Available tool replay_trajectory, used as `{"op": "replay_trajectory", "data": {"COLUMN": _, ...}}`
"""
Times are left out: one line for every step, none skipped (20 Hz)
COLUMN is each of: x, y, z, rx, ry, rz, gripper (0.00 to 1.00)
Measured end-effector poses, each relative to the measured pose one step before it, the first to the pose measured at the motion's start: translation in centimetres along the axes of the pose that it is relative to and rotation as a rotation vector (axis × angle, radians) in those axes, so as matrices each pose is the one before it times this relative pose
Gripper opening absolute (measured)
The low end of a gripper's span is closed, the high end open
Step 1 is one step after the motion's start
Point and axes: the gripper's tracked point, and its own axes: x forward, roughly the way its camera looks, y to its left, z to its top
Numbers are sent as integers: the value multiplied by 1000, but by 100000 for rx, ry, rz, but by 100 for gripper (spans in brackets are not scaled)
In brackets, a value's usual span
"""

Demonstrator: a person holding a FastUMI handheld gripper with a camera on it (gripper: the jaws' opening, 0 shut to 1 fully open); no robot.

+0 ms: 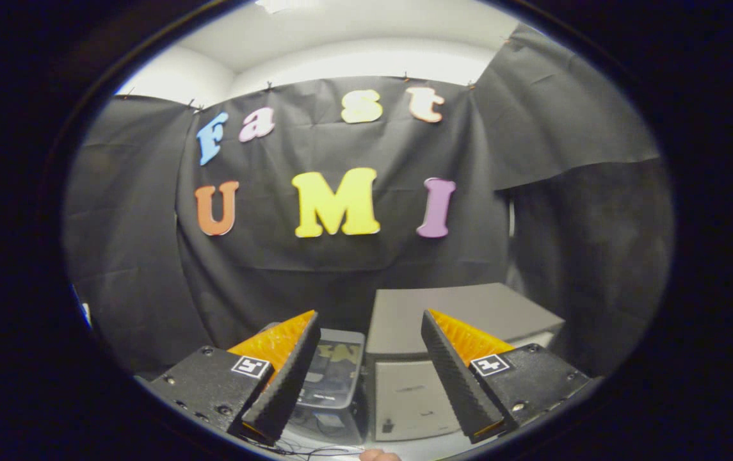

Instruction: Put the clothes into the washing machine and then close the washing machine lid.

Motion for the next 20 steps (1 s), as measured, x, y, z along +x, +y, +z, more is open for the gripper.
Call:
{"op": "replay_trajectory", "data": {"x": -2606, "y": -1743, "z": -2, "rx": -506, "ry": 307, "rz": -2973, "gripper": 99}}
{"op": "replay_trajectory", "data": {"x": -2318, "y": -1720, "z": -105, "rx": -1176, "ry": -50, "rz": -2930, "gripper": 99}}
{"op": "replay_trajectory", "data": {"x": -2320, "y": -1739, "z": -17, "rx": -1259, "ry": -415, "rz": -2606, "gripper": 99}}
{"op": "replay_trajectory", "data": {"x": -2138, "y": -1460, "z": -10, "rx": -1038, "ry": -209, "rz": -2198, "gripper": 99}}
{"op": "replay_trajectory", "data": {"x": -1948, "y": -1496, "z": -76, "rx": -1086, "ry": -380, "rz": -1403, "gripper": 99}}
{"op": "replay_trajectory", "data": {"x": -1738, "y": -1529, "z": -294, "rx": -1068, "ry": -98, "rz": -1742, "gripper": 99}}
{"op": "replay_trajectory", "data": {"x": -1521, "y": -1300, "z": -277, "rx": 21, "ry": 131, "rz": -687, "gripper": 99}}
{"op": "replay_trajectory", "data": {"x": -1264, "y": -985, "z": -259, "rx": -21, "ry": 139, "rz": 653, "gripper": 99}}
{"op": "replay_trajectory", "data": {"x": -1279, "y": -1123, "z": -395, "rx": -325, "ry": 262, "rz": -387, "gripper": 99}}
{"op": "replay_trajectory", "data": {"x": -803, "y": -1242, "z": -471, "rx": -158, "ry": 1312, "rz": -96, "gripper": 99}}
{"op": "replay_trajectory", "data": {"x": -897, "y": -886, "z": -115, "rx": 753, "ry": -822, "rz": 792, "gripper": 99}}
{"op": "replay_trajectory", "data": {"x": -584, "y": -903, "z": 95, "rx": 839, "ry": -680, "rz": -69, "gripper": 99}}
{"op": "replay_trajectory", "data": {"x": -470, "y": -766, "z": -339, "rx": 368, "ry": 1053, "rz": 247, "gripper": 99}}
{"op": "replay_trajectory", "data": {"x": -389, "y": -834, "z": -605, "rx": 434, "ry": 757, "rz": -196, "gripper": 99}}
{"op": "replay_trajectory", "data": {"x": -641, "y": -795, "z": -169, "rx": 388, "ry": -132, "rz": -215, "gripper": 99}}
{"op": "replay_trajectory", "data": {"x": -499, "y": -644, "z": -156, "rx": 94, "ry": 16, "rz": -41, "gripper": 99}}
{"op": "replay_trajectory", "data": {"x": -446, "y": -479, "z": -197, "rx": -179, "ry": 104, "rz": -14, "gripper": 99}}
{"op": "replay_trajectory", "data": {"x": -451, "y": -499, "z": -183, "rx": -485, "ry": 107, "rz": 438, "gripper": 99}}
{"op": "replay_trajectory", "data": {"x": -290, "y": -292, "z": -120, "rx": -748, "ry": -17, "rz": 94, "gripper": 99}}
{"op": "replay_trajectory", "data": {"x": -243, "y": -226, "z": -92, "rx": -379, "ry": -258, "rz": 271, "gripper": 99}}
